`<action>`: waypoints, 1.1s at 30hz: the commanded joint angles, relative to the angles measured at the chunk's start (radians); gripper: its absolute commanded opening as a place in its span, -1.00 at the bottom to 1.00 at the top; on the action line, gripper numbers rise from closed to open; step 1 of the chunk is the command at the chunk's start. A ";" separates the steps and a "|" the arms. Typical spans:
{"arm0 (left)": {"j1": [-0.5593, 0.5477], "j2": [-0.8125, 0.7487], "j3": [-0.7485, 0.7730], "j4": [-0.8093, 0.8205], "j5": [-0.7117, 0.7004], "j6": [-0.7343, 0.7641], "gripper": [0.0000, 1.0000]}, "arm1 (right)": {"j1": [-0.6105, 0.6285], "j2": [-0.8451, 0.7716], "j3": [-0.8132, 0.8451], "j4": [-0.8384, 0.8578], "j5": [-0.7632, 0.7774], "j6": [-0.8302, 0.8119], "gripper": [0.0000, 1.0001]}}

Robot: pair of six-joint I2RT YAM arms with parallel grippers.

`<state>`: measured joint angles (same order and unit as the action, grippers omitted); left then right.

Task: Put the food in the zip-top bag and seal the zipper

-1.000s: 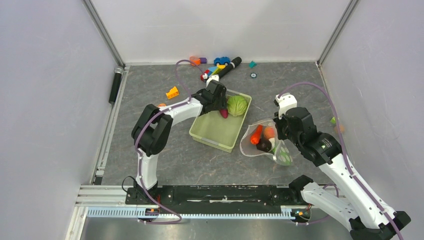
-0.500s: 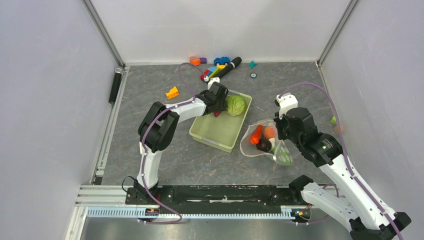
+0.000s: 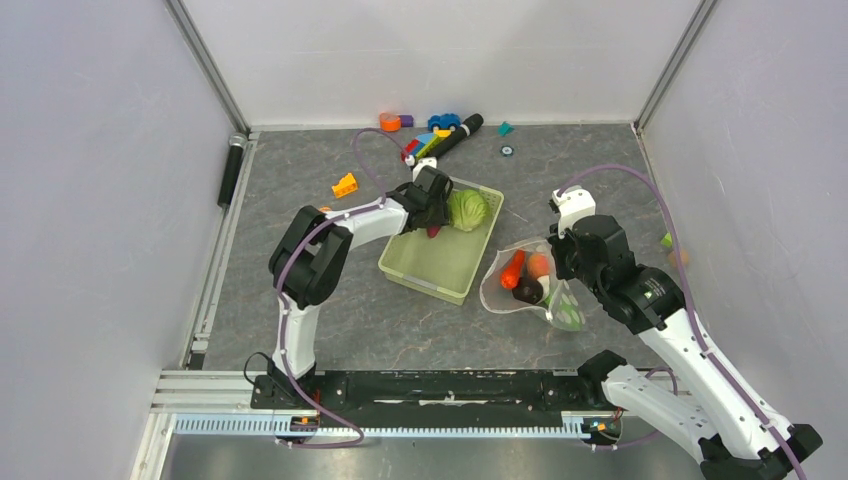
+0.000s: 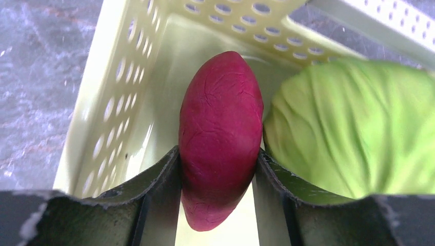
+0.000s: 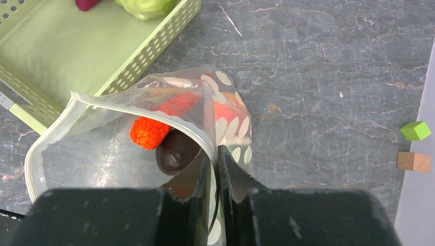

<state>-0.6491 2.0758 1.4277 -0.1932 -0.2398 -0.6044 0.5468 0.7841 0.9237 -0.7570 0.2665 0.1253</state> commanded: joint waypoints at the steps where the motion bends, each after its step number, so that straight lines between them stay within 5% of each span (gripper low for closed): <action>1: -0.005 -0.154 -0.063 0.027 0.045 -0.009 -0.96 | -0.003 -0.016 0.001 0.030 0.010 -0.012 -0.71; 9: -0.037 -0.357 -0.259 0.173 0.231 0.081 -0.96 | -0.002 -0.018 -0.002 0.029 0.025 -0.011 -0.71; 26: -0.103 -0.705 -0.518 0.605 0.977 0.279 -0.95 | -0.002 -0.026 -0.005 0.031 0.020 -0.012 -0.70; 33: -0.255 -0.714 -0.453 0.397 0.952 0.536 -0.91 | -0.002 -0.026 -0.005 0.031 0.010 -0.013 -0.70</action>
<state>-0.8429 1.3655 0.9157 0.3035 0.6659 -0.2768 0.5468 0.7696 0.9184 -0.7567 0.2707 0.1253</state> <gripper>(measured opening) 0.536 0.147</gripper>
